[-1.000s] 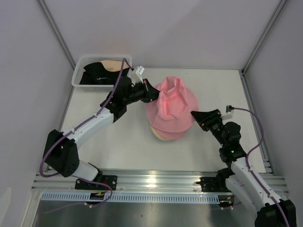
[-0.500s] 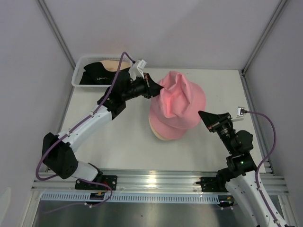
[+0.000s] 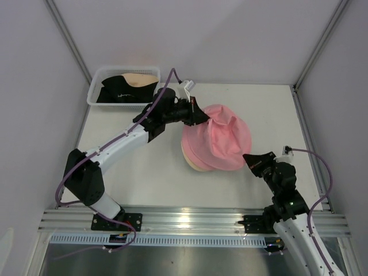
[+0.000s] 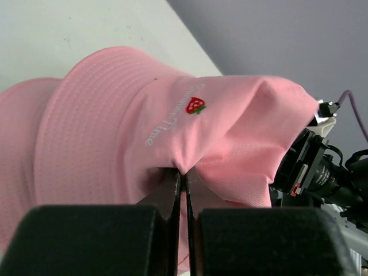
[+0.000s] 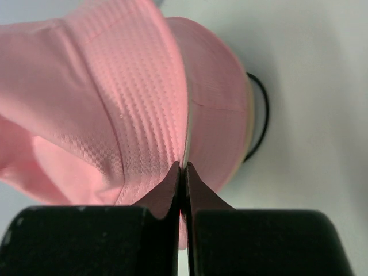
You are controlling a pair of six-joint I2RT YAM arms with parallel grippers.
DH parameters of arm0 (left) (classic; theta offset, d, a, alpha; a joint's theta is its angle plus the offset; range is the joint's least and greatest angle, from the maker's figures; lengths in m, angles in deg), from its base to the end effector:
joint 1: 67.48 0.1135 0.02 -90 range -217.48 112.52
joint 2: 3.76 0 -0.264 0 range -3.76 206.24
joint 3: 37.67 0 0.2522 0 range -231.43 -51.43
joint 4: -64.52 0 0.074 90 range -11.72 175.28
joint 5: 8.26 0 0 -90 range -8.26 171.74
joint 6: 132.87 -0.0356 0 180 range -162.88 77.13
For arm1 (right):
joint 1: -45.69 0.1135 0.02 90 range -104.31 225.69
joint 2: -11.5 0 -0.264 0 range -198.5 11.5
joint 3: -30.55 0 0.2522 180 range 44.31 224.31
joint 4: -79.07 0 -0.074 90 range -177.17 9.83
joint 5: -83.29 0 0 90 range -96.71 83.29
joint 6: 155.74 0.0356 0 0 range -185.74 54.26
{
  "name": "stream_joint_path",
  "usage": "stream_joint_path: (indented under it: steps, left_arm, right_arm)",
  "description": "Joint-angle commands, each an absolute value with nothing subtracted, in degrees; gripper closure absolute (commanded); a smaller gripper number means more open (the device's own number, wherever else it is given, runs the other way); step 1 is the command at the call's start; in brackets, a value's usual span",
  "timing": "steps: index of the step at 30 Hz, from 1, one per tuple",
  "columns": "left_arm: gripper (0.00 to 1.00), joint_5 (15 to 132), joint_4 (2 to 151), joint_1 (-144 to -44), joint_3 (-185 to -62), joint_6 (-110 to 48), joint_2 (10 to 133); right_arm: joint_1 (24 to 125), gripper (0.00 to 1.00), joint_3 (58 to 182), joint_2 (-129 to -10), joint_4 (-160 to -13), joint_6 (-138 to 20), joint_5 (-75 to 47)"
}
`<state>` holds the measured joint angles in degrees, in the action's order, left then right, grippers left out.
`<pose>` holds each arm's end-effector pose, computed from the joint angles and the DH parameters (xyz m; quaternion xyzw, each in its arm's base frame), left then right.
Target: Stack the hats
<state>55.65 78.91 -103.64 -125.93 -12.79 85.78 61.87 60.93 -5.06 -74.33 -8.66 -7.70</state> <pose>0.2911 -0.2322 0.3432 0.1773 0.7680 -0.4722 0.3946 0.1139 0.0337 0.2247 0.2680 0.7340 0.3777 0.4967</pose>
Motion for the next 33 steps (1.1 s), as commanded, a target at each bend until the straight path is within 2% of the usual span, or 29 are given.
stream_joint_path:
  steps: [1,7,9,12,13,16,19,22,27,30,33]
  left_arm:
    - [0.99,60.64,80.47,-103.69,-127.11,-16.15,86.41]
    - [0.99,64.95,81.45,-103.69,-124.65,-18.00,85.10]
    - [0.96,65.30,80.84,-103.60,-122.37,-18.09,83.70]
    - [0.61,65.66,78.82,-103.26,-118.25,-16.51,79.92]
    - [0.38,65.83,78.64,-102.99,-117.36,-14.94,77.74]
    - [0.21,62.43,73.11,-99.57,-112.72,-8.55,73.86]
    - [0.18,56.18,65.03,-94.04,-107.35,-1.40,71.66]
    - [0.20,53.45,61.68,-91.39,-104.53,1.33,70.51]
    - [0.31,45.10,53.25,-91.12,-102.67,4.66,73.14]
    - [0.42,42.90,50.52,-91.12,-102.24,6.16,74.63]
    - [0.44,43.50,50.85,-91.30,-102.67,5.73,75.07]
  right_arm:
    - [62.04,1.00,60.57,-7.04,-70.74,-11.51,-1.97]
    - [62.12,1.00,58.38,-16.70,-80.12,-13.36,-2.31]
    - [62.21,1.00,57.76,-22.14,-85.31,-13.97,-3.62]
    - [62.21,1.00,58.11,-28.20,-91.11,-15.82,-5.04]
    - [62.12,1.00,58.54,-29.36,-93.21,-16.34,-5.65]
    - [62.12,1.00,59.42,-33.05,-97.08,-17.58,-7.92]
    - [62.21,1.00,60.65,-34.82,-98.24,-18.89,-8.11]
    - [62.21,1.00,61.18,-35.17,-98.51,-19.69,-7.67]
    - [62.21,1.00,62.68,-35.17,-98.25,-20.57,-7.85]
    - [62.12,1.00,62.86,-35.43,-98.24,-20.57,-8.02]
    - [62.21,1.00,63.12,-35.96,-98.42,-20.48,-8.20]
